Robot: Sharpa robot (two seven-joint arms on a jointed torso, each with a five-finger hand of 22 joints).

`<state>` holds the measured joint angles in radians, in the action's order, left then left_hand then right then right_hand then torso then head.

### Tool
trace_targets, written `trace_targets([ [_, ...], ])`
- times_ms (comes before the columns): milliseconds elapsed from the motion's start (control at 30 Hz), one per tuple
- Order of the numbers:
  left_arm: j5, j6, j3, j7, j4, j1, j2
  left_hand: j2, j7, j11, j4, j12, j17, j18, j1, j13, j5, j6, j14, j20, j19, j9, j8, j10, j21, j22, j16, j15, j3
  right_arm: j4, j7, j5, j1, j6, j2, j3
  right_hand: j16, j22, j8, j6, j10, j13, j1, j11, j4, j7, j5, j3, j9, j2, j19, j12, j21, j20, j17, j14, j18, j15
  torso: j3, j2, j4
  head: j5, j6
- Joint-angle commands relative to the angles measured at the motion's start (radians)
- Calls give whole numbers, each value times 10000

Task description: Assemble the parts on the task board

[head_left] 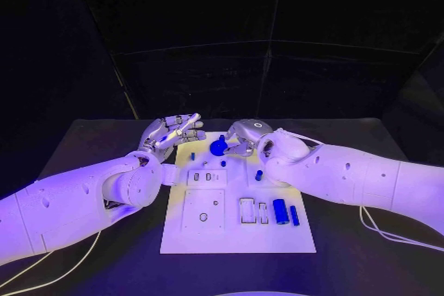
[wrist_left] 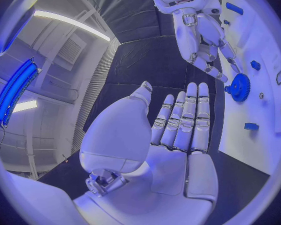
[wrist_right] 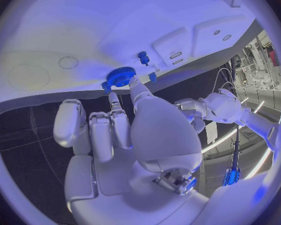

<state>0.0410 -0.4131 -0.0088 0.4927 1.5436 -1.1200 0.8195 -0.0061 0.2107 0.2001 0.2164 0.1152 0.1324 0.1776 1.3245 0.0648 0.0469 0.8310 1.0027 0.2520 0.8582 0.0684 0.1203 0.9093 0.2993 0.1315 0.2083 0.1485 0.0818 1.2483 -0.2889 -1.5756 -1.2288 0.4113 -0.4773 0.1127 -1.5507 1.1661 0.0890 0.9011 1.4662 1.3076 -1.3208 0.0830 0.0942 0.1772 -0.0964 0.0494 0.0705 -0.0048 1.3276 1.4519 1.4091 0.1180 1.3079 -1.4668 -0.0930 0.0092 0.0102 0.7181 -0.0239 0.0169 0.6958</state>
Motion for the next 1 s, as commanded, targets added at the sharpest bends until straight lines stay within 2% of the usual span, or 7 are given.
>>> trace_targets([
  [33, -64, 124, 9, 68, -2, -17, 36, 30, 446, 46, -47, -40, 8, 4, 91, -9, -1, 19, -31, 73, -14, -16, -34, 0, -66, -11, -35, 69, -5, 446, 1416, 1253, -23, 1507, -560, -4, -17, -57, -82, -92, 120, 1422, 58, 70, 56, 2, 6, 21, -19, 17, -47, -78, -35, 51, 2075, -919, 83, 63, -1, -14, 42, -2, -41],
  [200, -64, 127, 9, 76, -36, -17, 89, 37, 445, 46, -51, -47, 9, 5, 85, -9, -1, 23, -28, 74, -14, -16, -41, 4, -71, -15, -41, 68, -12, 1226, 3129, 3558, -94, 1796, -1800, -7, 41, -326, -149, -45, -43, 1260, -193, 90, -61, 21, -311, 126, 6, 8, -240, -270, -167, 84, 1920, -880, 29, 88, -3, -55, 107, -34, -75],
  [367, -64, 135, 8, 77, -84, -16, 103, 46, 444, 45, -55, -54, 11, 7, 78, -8, -1, 27, -25, 75, -15, -16, -49, 10, -78, -20, -49, 68, -20, 1444, 4394, 5691, -251, 843, -2880, -8, 52, -427, -144, 118, -129, 1195, -390, 64, -251, -5, -1182, 73, 39, -154, -317, -360, -232, 76, 1906, -875, 9, 69, -28, -82, 157, 52, -111],
  [567, -64, 198, 7, 99, -122, -14, 46, 46, 443, 45, -58, -56, 12, 7, 80, -8, -1, 28, -23, 75, -15, -16, -51, 11, -79, -21, -49, 68, -21, 1102, 5235, 6572, -330, -107, -3538, -4, 30, -425, -176, 128, -183, 1143, -538, 56, -415, -12, -1356, 3, 33, -281, -315, -425, -238, 63, 1974, -890, 11, 59, -24, -56, 110, 296, -199],
  [767, -64, 257, 6, 55, -220, -11, -9, 46, 443, 45, -58, -56, 12, 7, 80, -8, -1, 28, -23, 75, -15, -16, -51, 11, -79, -21, -49, 68, -21, 547, 5493, 6587, -335, -660, -3655, 0, 16, -429, -213, 77, -263, 1061, -637, 61, -514, -3, -1338, -35, 19, -342, -317, -522, -244, 62, 2017, -900, 12, 61, -51, -54, 125, 334, -187],
  [867, -64, 292, 5, 28, -270, -10, -33, 46, 443, 45, -58, -56, 12, 7, 80, -8, -1, 28, -23, 75, -15, -16, -51, 11, -79, -21, -49, 68, -21, 201, 5522, 6384, -329, -930, -3616, 1, 5, -442, -240, 15, -306, 1020, -670, 74, -561, 11, -1254, -78, 7, -374, -324, -573, -252, 67, 2052, -908, 11, 70, -13, -53, 113, 396, -157],
  [1000, -64, 325, 5, 10, -330, -9, -67, 45, 441, 44, -64, -58, 13, 8, 82, -8, -1, 27, -19, 75, -15, -16, -54, 14, -81, -23, -51, 67, -24, -246, 5493, 6012, -294, -1273, -3510, 3, 11, -488, -256, -72, -363, 965, -675, 94, -602, 31, -1080, -165, -6, -419, -353, -638, -276, 79, 2039, -904, 3, 86, -8, -54, 96, 381, -132],
])
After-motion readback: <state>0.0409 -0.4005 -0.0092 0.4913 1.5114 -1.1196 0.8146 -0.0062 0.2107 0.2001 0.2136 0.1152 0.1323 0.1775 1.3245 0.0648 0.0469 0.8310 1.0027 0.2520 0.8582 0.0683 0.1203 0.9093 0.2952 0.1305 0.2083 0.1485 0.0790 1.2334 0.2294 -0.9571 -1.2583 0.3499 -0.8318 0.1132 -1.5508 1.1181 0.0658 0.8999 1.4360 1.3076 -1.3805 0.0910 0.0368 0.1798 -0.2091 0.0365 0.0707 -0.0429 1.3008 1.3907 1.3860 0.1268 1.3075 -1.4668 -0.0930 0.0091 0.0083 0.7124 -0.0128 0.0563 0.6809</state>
